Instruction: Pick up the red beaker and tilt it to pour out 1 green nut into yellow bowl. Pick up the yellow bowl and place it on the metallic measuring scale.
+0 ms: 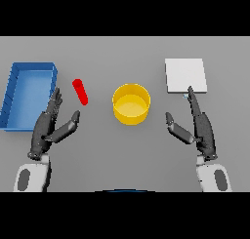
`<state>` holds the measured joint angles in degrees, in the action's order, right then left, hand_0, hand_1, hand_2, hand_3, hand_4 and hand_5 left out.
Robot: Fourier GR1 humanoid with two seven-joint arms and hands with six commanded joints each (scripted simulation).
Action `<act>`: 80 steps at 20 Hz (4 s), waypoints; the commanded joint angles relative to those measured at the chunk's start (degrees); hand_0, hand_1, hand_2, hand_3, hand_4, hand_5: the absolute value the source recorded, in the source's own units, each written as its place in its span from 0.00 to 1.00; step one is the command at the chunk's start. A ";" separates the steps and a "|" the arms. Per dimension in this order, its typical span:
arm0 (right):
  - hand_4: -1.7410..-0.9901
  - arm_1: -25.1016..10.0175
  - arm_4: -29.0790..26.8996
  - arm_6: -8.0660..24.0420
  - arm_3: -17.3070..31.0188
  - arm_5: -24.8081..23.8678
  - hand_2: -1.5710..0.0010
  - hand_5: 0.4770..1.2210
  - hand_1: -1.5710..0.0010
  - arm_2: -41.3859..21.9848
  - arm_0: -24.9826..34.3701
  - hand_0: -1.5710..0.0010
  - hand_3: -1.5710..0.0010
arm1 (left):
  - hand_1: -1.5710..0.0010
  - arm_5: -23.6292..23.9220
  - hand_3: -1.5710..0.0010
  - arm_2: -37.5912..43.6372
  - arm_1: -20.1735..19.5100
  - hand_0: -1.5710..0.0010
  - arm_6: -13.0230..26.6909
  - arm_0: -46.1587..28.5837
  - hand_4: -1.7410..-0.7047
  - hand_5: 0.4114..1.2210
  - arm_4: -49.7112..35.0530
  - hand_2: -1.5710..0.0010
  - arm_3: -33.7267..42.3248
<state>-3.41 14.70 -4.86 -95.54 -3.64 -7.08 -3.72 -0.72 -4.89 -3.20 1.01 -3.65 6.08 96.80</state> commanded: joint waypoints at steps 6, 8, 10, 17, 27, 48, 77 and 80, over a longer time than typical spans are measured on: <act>0.65 0.05 -0.48 0.07 -1.41 0.87 1.00 0.28 1.00 -0.50 -0.92 1.00 1.00 | 1.00 -1.04 1.00 -0.99 -1.12 1.00 2.69 0.85 0.47 0.33 1.40 1.00 -0.95; 0.62 0.70 -1.61 -0.30 -1.24 1.55 1.00 0.27 1.00 -0.61 -1.03 1.00 1.00 | 1.00 -1.45 1.00 -0.73 -0.41 1.00 2.48 3.16 0.42 0.36 0.82 1.00 -3.85; 0.61 0.03 -2.53 -0.13 -1.20 1.98 1.00 0.27 1.00 0.27 -0.49 1.00 1.00 | 1.00 -1.19 1.00 0.06 -0.03 1.00 2.93 7.09 0.37 0.39 1.01 1.00 -8.15; 0.55 0.58 -3.16 -0.03 -1.84 2.00 1.00 0.28 1.00 0.28 -1.12 1.00 1.00 | 1.00 0.42 1.00 3.42 0.21 1.00 0.40 16.33 0.37 0.39 1.85 1.00 -22.00; 0.54 0.67 -3.74 0.13 -1.60 2.06 1.00 0.28 1.00 0.71 -1.32 1.00 1.00 | 1.00 1.03 1.00 6.33 0.66 1.00 -2.53 27.22 0.41 0.36 1.96 1.00 -35.71; 0.60 -0.21 -3.72 -0.87 -0.72 2.60 1.00 0.27 1.00 1.04 -0.22 1.00 1.00 | 0.07 7.15 0.07 9.28 3.82 0.08 -11.87 33.46 0.12 0.87 2.86 0.07 -44.86; 0.64 0.38 -0.79 -0.75 -2.24 1.62 1.00 0.32 1.00 -0.74 -1.10 1.00 1.00 | 0.00 -3.04 0.00 -32.73 -14.28 0.00 1.67 55.26 0.05 0.97 37.19 0.00 -42.22; 0.65 0.71 -0.52 -0.44 -1.70 0.70 1.00 0.28 1.00 -0.35 -0.81 1.00 1.00 | 0.00 -7.16 0.00 -38.43 -15.40 0.00 0.46 59.87 0.10 0.99 41.59 0.00 -44.67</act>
<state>-2.69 14.17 -5.16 -97.24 -2.94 -7.44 -4.51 -7.87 -43.30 -18.61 1.43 56.24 47.54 52.16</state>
